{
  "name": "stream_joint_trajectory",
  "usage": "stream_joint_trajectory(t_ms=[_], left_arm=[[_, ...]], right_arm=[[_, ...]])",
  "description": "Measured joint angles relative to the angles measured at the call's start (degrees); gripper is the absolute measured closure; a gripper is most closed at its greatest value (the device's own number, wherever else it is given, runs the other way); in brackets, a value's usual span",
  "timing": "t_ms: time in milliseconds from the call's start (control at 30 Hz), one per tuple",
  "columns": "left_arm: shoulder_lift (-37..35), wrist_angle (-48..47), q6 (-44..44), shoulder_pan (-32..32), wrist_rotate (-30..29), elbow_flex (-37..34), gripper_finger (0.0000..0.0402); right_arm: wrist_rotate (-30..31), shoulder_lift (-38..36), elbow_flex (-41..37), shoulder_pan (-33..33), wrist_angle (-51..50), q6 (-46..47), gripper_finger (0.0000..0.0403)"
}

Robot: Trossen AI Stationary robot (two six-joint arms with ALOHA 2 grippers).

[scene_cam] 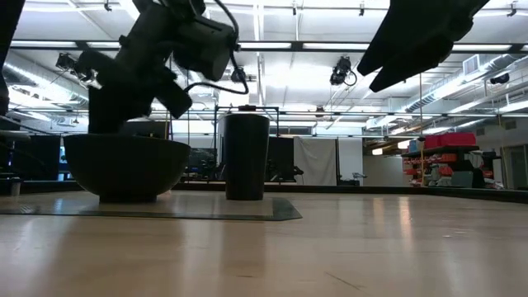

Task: Pick & Place Utensil
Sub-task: Put the blue fork into the black bowl on the transparent table mat, then put the black spoon into the black bowl on the transparent table mat

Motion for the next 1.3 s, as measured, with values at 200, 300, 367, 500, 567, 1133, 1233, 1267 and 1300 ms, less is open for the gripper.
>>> stream_joint_trajectory(t_ms=[200,300,367,500,567,1133,1233,1267,1300], left_arm=[[0.0,2.7,-0.1,0.0,0.5,-3.0,0.0381],[0.0,2.9,-0.1,0.0,0.5,-2.5,0.0381],[0.0,3.8,0.2,0.0,0.5,-2.3,0.0381],[0.0,4.8,0.5,0.0,0.5,-2.2,0.0381],[0.0,4.9,0.6,0.0,0.5,-2.2,0.0381],[0.0,5.7,0.8,0.0,-1.7,-2.2,0.0305],[0.0,5.1,0.8,0.0,-1.7,-1.9,0.0296],[0.0,4.4,0.8,0.0,-1.7,-1.4,0.0294],[0.0,3.8,0.8,0.0,-1.7,-0.7,0.0291]], right_arm=[[0.0,0.0,0.0,0.0,0.0,-0.2,0.0003],[0.0,0.0,0.0,-0.1,0.0,-0.2,0.0003],[0.0,0.0,0.0,-0.3,0.0,-0.2,0.0003],[0.0,0.0,0.0,-0.6,0.1,-0.2,0.0003],[0.0,0.0,0.0,-0.6,0.1,-0.2,0.0003],[-0.2,0.0,0.0,-0.6,0.2,-0.4,0.0003],[-0.2,0.0,0.0,-0.6,0.2,-0.4,0.0003],[-0.2,0.0,0.0,-0.6,0.2,-0.4,0.0003],[-0.3,0.0,0.0,-0.6,0.3,-0.4,0.0003]])
